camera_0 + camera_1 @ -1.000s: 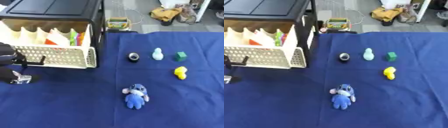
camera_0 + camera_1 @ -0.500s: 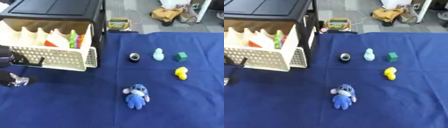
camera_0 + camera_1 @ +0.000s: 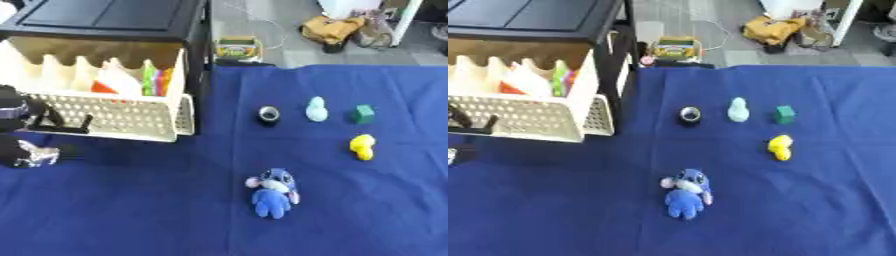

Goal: Pick up objects from table and place into drawer.

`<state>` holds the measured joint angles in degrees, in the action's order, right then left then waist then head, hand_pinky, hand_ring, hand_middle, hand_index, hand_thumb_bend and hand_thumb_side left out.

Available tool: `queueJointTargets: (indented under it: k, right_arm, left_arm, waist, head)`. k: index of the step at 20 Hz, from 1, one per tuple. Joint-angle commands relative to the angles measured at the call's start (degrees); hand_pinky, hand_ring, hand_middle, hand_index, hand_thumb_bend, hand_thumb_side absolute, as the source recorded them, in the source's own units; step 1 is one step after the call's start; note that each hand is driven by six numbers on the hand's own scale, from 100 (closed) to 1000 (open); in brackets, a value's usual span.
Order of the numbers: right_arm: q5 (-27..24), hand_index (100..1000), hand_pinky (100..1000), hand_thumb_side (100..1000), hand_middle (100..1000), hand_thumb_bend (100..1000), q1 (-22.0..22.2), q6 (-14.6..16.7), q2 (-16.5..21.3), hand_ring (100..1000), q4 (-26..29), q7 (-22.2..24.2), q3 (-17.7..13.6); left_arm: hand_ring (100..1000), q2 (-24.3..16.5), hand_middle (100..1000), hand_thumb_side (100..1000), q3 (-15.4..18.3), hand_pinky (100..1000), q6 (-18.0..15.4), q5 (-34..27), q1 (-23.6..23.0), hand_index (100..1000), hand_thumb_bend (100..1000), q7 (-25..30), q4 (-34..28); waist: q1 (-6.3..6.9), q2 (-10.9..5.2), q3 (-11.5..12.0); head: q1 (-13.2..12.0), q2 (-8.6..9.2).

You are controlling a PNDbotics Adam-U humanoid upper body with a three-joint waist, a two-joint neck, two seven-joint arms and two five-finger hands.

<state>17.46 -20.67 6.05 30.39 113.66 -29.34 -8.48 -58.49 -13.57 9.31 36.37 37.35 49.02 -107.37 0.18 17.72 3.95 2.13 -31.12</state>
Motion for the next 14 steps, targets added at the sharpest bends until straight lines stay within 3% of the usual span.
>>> queueJointTargets:
  k: [1,9,13,14]
  right_arm:
    - [-0.20,772,571,963,545,302,-0.59,0.00,0.84,596,0.93,-0.28,-0.67]
    - [-0.07,772,572,970,548,306,-0.54,-0.18,0.98,599,0.93,-0.55,-0.80]
    - [0.41,772,576,1000,555,363,-0.45,-1.70,2.09,610,0.93,-0.69,-0.74]
    - [0.82,775,579,1000,562,420,-0.43,-2.64,2.86,617,0.93,-0.66,-0.65]
  left_arm:
    - [100,-2.76,100,950,1.86,100,-0.04,0.44,0.69,1000,406,-0.03,-1.33]
    - [100,-3.17,100,934,4.90,100,-0.47,-1.10,0.69,939,372,-1.14,-4.90]
    - [100,-1.99,100,937,7.52,100,-0.07,-4.46,2.10,899,285,-4.35,-7.03]
    - [100,-1.48,100,939,8.20,100,0.07,-5.64,2.53,902,232,-5.82,-7.13]
  waist:
    - [-0.03,-1.26,0.08]
    - [-0.24,-1.45,0.35]
    - [-0.43,-1.73,0.49]
    - [-0.48,-1.86,0.58]
  head:
    - [0.16,0.21]
    - [0.66,-0.41]
    - [0.97,-0.88]
    - [1.06,-1.02]
